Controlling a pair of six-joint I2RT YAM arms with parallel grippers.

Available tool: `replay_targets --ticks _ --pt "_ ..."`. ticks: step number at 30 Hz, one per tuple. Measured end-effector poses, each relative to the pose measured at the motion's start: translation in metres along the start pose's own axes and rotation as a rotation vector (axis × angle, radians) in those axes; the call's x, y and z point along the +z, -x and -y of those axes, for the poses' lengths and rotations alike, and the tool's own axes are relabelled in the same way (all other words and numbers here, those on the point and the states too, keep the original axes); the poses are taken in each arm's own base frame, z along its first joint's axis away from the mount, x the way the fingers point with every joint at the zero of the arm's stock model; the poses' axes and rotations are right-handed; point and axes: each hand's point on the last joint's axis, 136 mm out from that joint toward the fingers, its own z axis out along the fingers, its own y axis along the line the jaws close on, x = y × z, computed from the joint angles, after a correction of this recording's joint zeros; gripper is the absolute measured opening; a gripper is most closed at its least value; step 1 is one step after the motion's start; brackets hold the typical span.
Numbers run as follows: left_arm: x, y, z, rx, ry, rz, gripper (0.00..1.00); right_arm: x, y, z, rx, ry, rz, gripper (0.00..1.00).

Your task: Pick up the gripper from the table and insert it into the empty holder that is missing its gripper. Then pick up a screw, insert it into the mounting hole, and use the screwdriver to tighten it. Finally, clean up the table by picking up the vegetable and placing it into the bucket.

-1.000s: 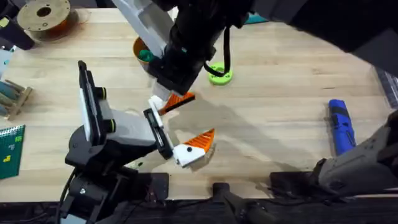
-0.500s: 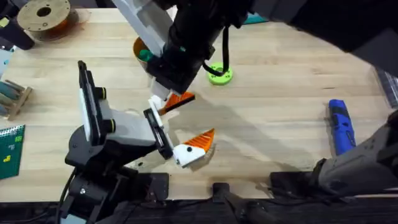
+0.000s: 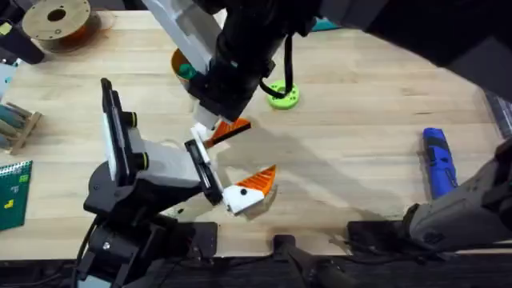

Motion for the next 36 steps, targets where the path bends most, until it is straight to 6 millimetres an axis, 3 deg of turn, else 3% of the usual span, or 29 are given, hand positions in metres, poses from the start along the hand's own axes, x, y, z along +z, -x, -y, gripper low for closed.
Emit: replay_targets --ticks 15,30,36 --pt "0.000 0.000 0.001 -0.009 -0.007 -0.002 0.987 0.001 0.000 0.005 -0.002 -0.031 -0.003 0.007" --pt "0.000 0.000 0.002 -0.005 -0.014 -0.002 0.987 0.001 -0.003 -0.005 0.007 0.034 -0.017 0.007" --pt "0.000 0.000 0.002 0.003 -0.014 -0.002 0.987 -0.002 -0.004 0.004 0.038 0.047 -0.012 0.007"
